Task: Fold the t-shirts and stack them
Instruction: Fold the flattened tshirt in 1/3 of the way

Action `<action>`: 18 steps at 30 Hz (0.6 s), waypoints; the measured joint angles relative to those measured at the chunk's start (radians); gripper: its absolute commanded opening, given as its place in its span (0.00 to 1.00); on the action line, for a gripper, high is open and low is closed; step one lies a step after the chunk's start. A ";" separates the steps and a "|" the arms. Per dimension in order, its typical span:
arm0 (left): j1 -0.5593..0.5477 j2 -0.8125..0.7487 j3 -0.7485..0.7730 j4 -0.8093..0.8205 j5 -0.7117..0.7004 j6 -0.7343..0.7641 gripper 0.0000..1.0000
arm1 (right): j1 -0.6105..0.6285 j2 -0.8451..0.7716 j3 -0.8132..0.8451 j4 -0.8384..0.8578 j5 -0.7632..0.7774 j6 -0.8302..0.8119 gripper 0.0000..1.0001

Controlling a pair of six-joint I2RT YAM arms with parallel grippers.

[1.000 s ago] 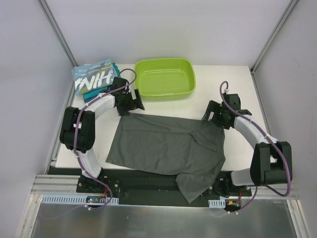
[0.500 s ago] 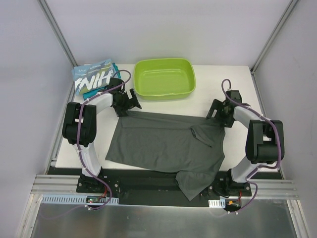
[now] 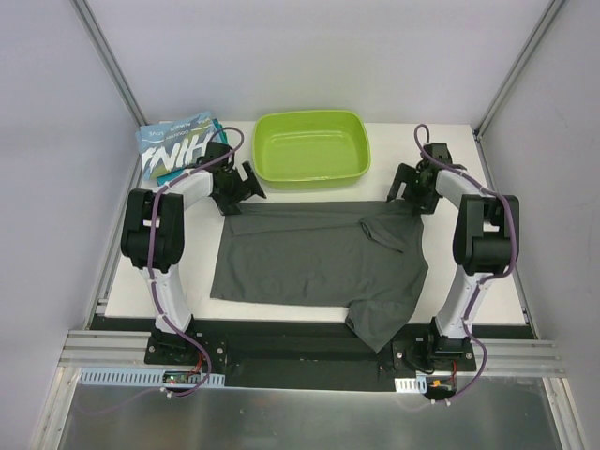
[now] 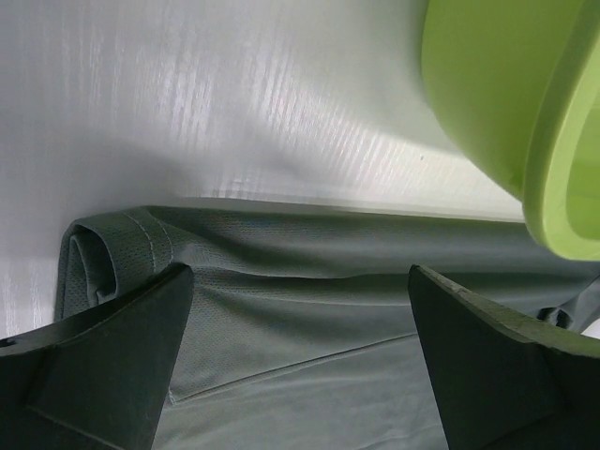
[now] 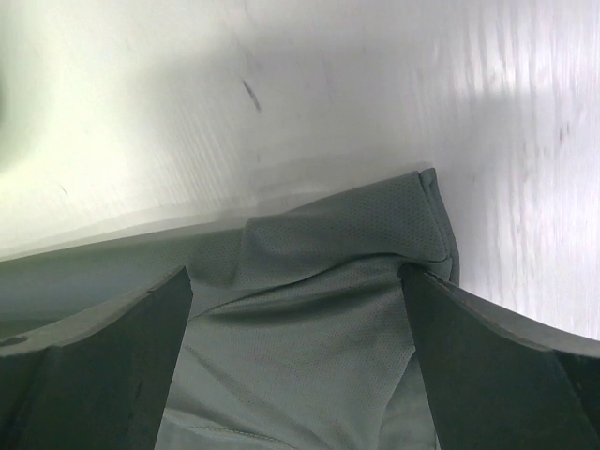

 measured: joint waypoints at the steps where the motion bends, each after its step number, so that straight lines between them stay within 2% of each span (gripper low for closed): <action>1: 0.000 0.004 0.006 0.000 -0.005 -0.003 0.99 | 0.000 0.026 0.038 -0.011 -0.002 -0.008 0.96; 6: 0.000 0.024 0.043 -0.003 -0.023 -0.008 0.99 | 0.000 0.114 0.173 -0.052 -0.011 -0.033 0.96; 12: 0.000 0.020 0.069 -0.029 -0.055 0.006 0.99 | -0.002 0.115 0.210 -0.084 -0.001 -0.056 0.96; 15: -0.001 -0.018 0.050 -0.040 -0.084 0.023 0.99 | -0.002 0.047 0.145 -0.078 0.032 -0.073 0.96; 18: -0.004 -0.116 -0.025 -0.048 -0.116 0.029 0.99 | 0.000 -0.106 0.004 -0.069 0.060 -0.073 0.97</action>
